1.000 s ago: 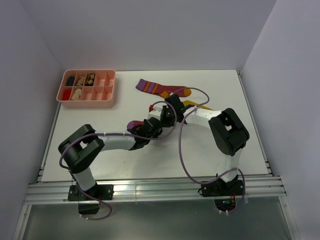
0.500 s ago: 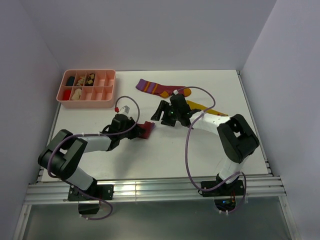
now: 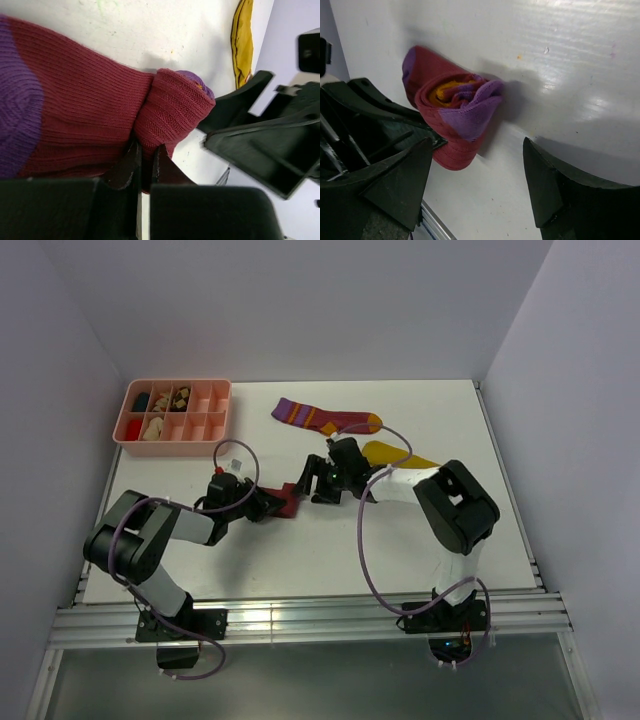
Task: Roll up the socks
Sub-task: Roll the sock at the center of the board.
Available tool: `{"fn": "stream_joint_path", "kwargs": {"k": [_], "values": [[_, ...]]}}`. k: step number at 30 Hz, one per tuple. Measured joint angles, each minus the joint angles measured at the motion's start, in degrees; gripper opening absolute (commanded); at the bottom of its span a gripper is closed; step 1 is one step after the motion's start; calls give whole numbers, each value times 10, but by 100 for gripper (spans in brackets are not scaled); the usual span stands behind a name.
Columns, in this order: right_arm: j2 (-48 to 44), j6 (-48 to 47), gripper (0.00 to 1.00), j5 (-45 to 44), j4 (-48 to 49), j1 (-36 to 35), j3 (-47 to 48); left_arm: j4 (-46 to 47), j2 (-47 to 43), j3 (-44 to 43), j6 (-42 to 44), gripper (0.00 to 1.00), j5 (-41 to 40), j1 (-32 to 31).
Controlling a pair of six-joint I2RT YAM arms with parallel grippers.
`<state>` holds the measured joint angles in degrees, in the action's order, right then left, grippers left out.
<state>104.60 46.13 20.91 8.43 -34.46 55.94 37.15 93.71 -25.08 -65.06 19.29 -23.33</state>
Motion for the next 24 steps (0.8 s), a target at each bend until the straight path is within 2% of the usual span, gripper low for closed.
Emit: {"fn": "stream_joint_path", "kwargs": {"k": [15,18,19,21,22,24], "values": [[72,-6,73,53,67,-14,30,38,29,11,-49,1,45,29],[89,-8,61,59,77,-14,42,42,32,11,-52,1,52,32],[93,-8,50,62,82,-14,43,43,33,11,-53,1,53,33],[100,-9,37,66,87,-14,44,44,33,12,-53,1,54,34],[102,-8,21,68,89,-14,44,44,33,12,-53,1,55,34],[103,-12,5,71,93,-14,45,45,34,13,-53,1,58,35]]}}
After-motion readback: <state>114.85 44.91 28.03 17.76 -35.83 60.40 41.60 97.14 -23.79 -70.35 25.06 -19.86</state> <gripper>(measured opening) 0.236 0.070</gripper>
